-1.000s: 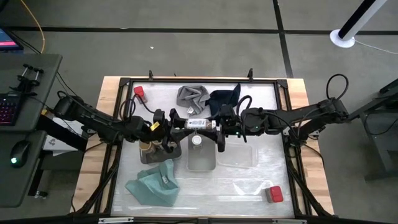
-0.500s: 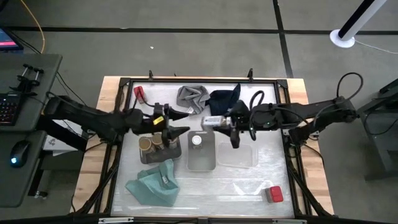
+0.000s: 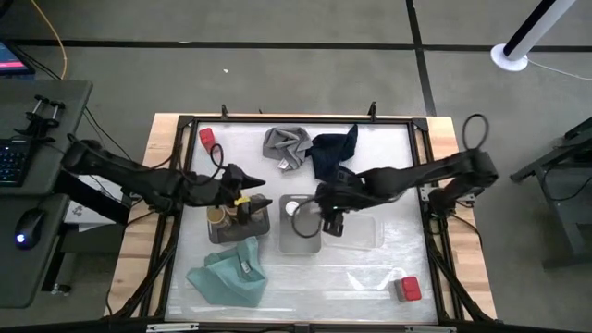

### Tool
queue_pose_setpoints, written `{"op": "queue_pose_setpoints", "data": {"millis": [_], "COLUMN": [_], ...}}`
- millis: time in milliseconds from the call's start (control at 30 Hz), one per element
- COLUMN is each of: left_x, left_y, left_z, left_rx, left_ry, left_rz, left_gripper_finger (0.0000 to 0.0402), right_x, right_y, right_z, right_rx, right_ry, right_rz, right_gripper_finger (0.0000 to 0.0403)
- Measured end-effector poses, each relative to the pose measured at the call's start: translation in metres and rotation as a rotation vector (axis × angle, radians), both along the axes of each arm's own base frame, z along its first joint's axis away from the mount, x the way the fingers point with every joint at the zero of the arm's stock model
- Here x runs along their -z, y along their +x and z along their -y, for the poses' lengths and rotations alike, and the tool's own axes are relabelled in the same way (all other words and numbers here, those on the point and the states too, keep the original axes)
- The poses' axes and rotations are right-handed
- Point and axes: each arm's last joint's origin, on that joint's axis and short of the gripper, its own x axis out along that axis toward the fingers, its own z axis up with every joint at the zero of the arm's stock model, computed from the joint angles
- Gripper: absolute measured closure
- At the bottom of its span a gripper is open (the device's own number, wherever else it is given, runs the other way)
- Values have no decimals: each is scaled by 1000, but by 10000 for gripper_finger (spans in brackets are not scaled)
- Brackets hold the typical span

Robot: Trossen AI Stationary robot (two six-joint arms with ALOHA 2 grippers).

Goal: Sort spices by type
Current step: Put the white seasoning bottle into the gray bin

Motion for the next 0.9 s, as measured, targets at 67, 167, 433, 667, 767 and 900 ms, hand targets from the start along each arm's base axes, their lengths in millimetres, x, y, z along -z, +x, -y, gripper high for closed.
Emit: {"op": "queue_pose_setpoints", "data": {"millis": [67, 167, 433, 667, 767, 900], "left_x": [2, 4, 13, 24, 24, 24], "left_y": [1, 2, 5, 6, 6, 6], "left_z": [2, 5, 7, 7, 7, 8], "left_rx": [-24, -40, -38, -54, -50, -46], "left_ry": [17, 30, 49, 32, 31, 31], "left_rz": [-7, -14, -71, -146, -150, -152], "left_gripper_finger": [65, 65, 65, 65, 64, 64], "right_x": [8, 17, 37, 57, 66, 75], "right_y": [8, 19, 36, 43, 48, 52], "right_z": [0, -3, -6, -6, -7, -5], "right_rx": [-29, -78, -151, -170, -195, -202], "right_ry": [-29, -50, -85, -100, -113, -127], "right_rz": [-51, -81, -118, -180, -197, -214], "right_gripper_finger": [205, 205, 205, 205, 205, 205]}}
